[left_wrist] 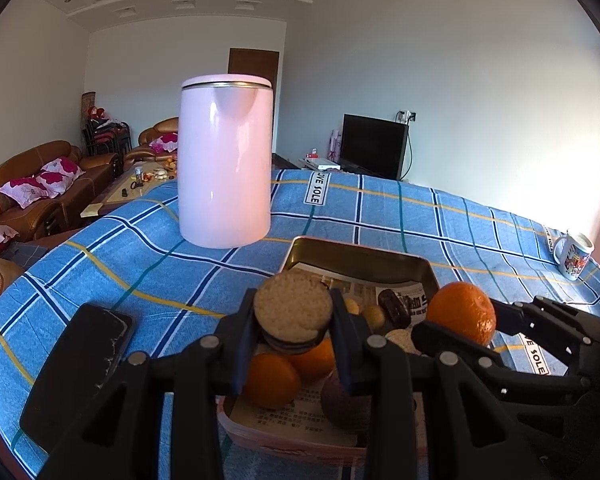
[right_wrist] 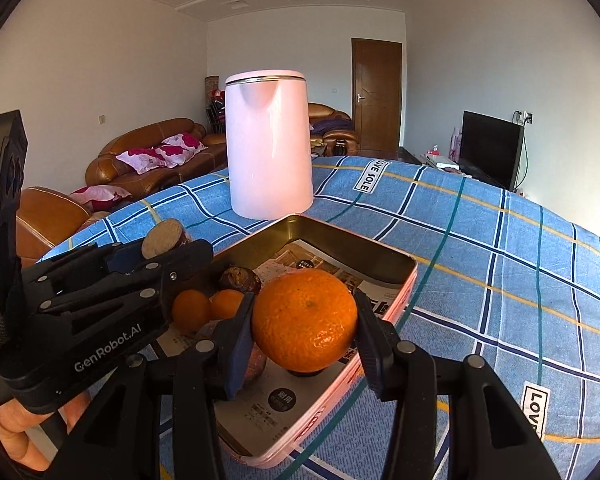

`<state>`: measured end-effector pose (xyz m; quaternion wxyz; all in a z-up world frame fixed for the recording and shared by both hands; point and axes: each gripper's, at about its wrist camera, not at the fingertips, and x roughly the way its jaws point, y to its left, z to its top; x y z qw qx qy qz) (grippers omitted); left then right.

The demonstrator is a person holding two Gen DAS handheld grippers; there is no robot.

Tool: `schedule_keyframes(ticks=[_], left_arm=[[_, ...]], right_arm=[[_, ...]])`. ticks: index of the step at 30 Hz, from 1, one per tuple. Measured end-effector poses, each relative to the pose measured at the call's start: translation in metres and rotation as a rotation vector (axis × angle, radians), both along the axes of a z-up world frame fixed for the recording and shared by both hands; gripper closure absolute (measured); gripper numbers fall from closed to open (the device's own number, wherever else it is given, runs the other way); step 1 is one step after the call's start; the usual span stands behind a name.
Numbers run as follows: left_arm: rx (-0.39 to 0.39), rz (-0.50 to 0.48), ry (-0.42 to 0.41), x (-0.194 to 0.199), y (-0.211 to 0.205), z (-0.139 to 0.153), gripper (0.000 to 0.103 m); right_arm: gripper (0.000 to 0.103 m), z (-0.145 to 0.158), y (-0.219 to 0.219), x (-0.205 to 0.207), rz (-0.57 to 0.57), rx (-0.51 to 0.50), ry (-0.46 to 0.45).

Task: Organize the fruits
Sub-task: 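Carry the jar and orange over the tin box and lower them in, then open both tools to release the jar and orange into the tin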

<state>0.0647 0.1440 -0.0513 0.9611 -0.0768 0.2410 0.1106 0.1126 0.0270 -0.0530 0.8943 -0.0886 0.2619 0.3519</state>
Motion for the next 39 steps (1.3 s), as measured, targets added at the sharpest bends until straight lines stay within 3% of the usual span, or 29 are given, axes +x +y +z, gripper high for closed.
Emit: schedule_keyframes(ticks=[16, 17, 21, 24, 39], left_arm=[[-0.024, 0.002, 0.044, 0.003, 0.005, -0.012, 0.066], [-0.022, 0.004, 0.043, 0.002, 0.005, -0.011, 0.062], [-0.012, 0.036, 0.017, -0.006, 0.007, -0.007, 0.03], [-0.021, 0.033, -0.002, -0.011, 0.008, -0.004, 0.02], [0.01, 0.009, -0.029, -0.024, -0.006, 0.006, 0.013]], right_arm=[[0.052, -0.012, 0.008, 0.002, 0.04, -0.034, 0.077], [0.052, -0.011, 0.008, 0.002, 0.04, -0.03, 0.075], [0.047, -0.006, 0.001, 0.0, 0.032, -0.007, 0.066], [0.037, -0.003, -0.006, -0.004, 0.018, 0.007, 0.049], [0.032, 0.015, -0.034, -0.025, -0.045, 0.03, -0.026]])
